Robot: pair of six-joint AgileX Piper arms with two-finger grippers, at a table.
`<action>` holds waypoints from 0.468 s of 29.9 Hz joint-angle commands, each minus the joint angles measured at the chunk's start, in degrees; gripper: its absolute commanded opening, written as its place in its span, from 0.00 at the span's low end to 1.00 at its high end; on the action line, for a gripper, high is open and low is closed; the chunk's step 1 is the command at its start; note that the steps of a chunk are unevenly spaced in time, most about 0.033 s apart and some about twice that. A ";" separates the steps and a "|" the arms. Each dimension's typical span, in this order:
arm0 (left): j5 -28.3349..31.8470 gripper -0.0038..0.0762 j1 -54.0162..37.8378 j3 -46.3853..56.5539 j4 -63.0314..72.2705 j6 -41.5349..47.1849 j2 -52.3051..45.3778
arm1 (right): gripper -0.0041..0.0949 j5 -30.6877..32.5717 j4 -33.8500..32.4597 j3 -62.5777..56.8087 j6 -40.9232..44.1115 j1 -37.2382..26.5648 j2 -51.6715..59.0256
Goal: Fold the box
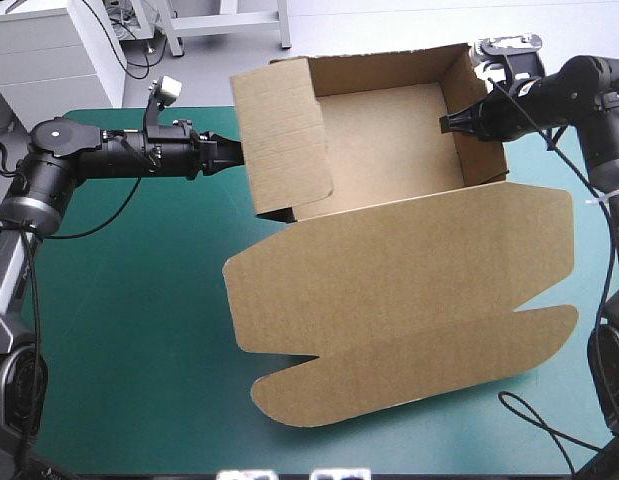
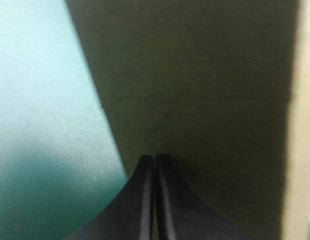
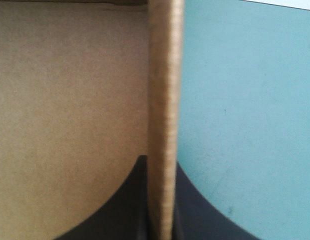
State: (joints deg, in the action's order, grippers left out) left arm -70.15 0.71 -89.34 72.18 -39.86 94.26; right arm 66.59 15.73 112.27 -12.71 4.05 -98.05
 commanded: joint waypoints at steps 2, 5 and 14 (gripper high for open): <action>-3.66 0.04 0.44 -1.29 10.36 0.16 -2.70 | 0.02 -4.06 -2.30 1.48 2.66 0.98 2.83; -3.66 0.04 1.59 -1.29 12.19 -0.07 -2.70 | 0.02 -4.95 -2.30 1.48 3.37 0.98 2.83; -3.66 0.27 4.81 -1.29 11.41 -1.82 -2.70 | 0.03 -5.77 -4.27 1.48 4.63 2.06 2.83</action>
State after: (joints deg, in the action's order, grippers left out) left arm -69.78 4.94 -89.34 78.45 -41.31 94.26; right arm 64.96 10.57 112.27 -9.44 5.82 -98.05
